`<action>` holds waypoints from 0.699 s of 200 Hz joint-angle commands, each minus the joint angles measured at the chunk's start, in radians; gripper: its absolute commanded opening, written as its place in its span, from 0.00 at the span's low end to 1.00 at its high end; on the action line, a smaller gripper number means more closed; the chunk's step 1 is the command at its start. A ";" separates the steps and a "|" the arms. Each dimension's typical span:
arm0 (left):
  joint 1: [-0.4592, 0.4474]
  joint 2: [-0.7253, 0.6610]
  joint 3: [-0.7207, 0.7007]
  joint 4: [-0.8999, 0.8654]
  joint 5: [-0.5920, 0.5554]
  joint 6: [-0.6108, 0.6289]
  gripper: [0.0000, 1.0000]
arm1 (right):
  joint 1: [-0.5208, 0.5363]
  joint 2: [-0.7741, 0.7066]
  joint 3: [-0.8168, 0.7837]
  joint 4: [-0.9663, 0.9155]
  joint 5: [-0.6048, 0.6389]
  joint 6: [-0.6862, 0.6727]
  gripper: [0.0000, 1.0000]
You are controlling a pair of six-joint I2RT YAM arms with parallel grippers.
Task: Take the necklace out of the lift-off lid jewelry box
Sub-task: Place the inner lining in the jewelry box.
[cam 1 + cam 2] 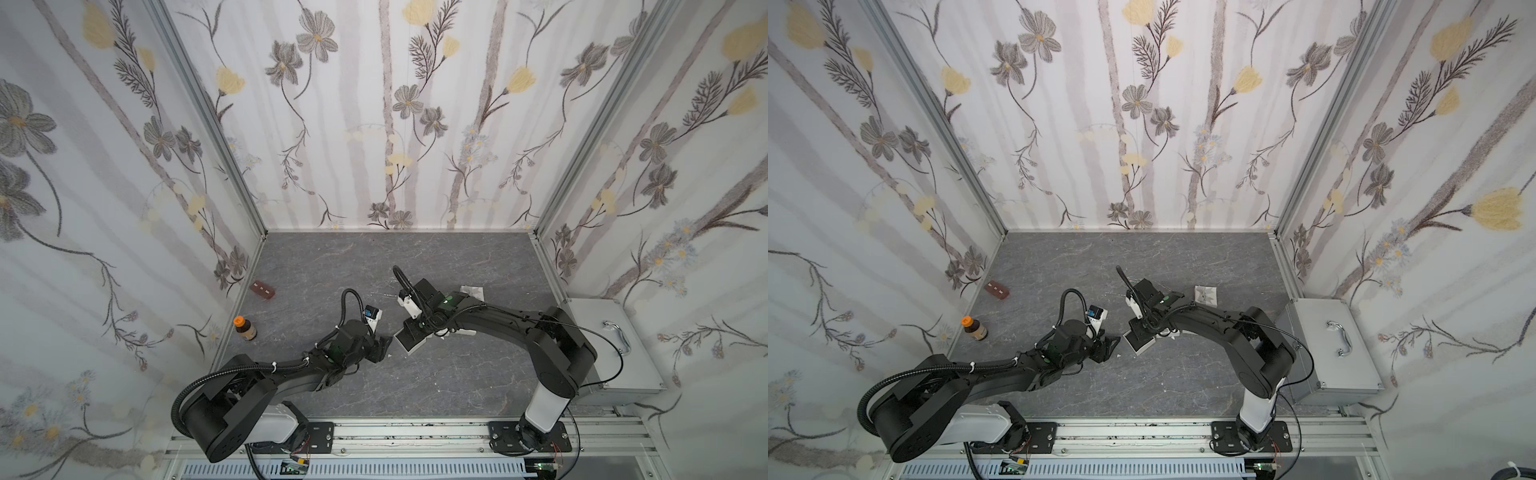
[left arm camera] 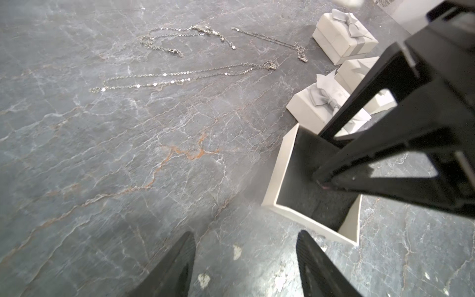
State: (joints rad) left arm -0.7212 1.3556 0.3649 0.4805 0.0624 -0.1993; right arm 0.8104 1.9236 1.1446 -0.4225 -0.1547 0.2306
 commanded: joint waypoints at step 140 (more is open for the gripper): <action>0.017 0.214 0.110 0.041 0.160 0.089 0.49 | 0.002 -0.077 -0.067 0.105 -0.062 -0.048 0.36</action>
State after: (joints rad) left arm -0.7052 1.5635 0.4698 0.5068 0.2371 -0.1081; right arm 0.8104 1.8603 1.0805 -0.3332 -0.2344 0.1970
